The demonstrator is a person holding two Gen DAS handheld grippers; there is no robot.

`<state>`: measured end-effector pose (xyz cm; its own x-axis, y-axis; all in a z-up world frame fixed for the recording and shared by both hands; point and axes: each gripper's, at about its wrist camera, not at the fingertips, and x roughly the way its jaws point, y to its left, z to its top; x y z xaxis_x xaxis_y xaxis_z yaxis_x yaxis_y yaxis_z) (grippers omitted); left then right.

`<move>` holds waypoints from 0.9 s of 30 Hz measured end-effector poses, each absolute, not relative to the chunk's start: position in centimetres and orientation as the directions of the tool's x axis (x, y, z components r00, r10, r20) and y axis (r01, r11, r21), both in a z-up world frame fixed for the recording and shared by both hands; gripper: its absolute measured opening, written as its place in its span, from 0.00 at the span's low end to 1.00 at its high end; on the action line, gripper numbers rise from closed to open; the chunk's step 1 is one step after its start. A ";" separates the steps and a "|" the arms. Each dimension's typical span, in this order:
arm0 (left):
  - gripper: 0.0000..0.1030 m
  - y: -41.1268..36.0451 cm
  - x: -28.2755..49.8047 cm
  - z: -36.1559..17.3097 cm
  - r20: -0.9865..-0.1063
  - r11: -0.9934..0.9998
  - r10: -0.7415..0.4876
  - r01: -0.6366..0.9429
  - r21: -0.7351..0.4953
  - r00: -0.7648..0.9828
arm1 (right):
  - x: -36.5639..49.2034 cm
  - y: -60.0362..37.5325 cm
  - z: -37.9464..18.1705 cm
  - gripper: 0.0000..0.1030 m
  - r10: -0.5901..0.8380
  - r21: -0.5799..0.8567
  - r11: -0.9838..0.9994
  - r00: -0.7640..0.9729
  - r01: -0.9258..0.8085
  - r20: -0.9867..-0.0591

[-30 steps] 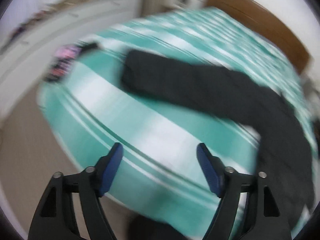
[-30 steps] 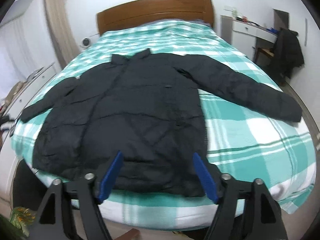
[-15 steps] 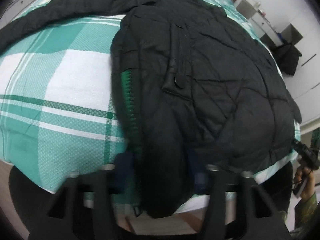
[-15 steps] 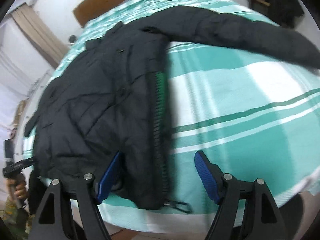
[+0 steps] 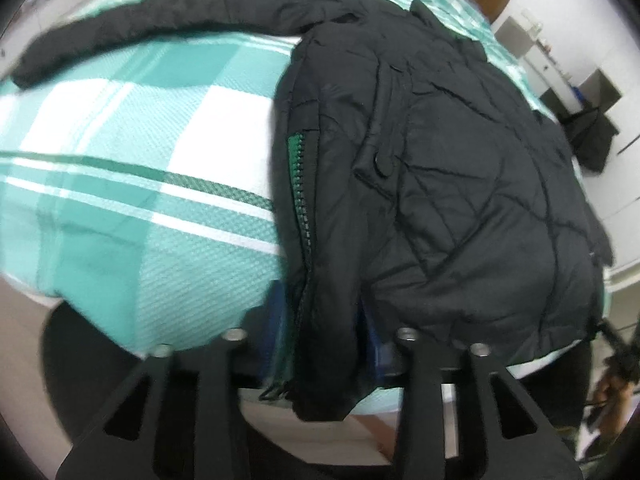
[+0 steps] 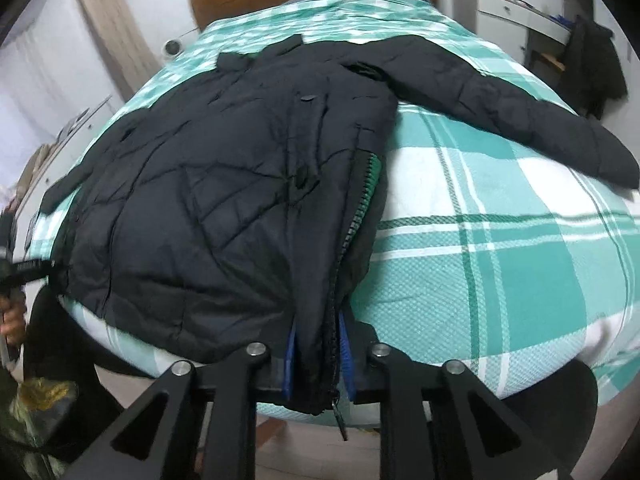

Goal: Fold large clothes

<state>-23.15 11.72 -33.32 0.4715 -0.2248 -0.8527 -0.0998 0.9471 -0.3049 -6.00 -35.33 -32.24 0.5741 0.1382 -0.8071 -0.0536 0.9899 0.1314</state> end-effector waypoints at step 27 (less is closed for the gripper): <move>1.00 4.9 -17.9 -20.1 -0.681 0.965 -0.139 -0.055 -0.256 0.719 | -8.5 -32.0 -25.1 0.77 0.070 -0.020 0.994 0.777 -0.106 -0.625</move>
<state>-17.87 4.86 -20.13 0.7190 -0.1395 -0.6809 -0.0551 0.9651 -0.2559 -8.51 -32.02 -25.11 0.7775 0.0701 -0.6250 -0.1060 0.9942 -0.0203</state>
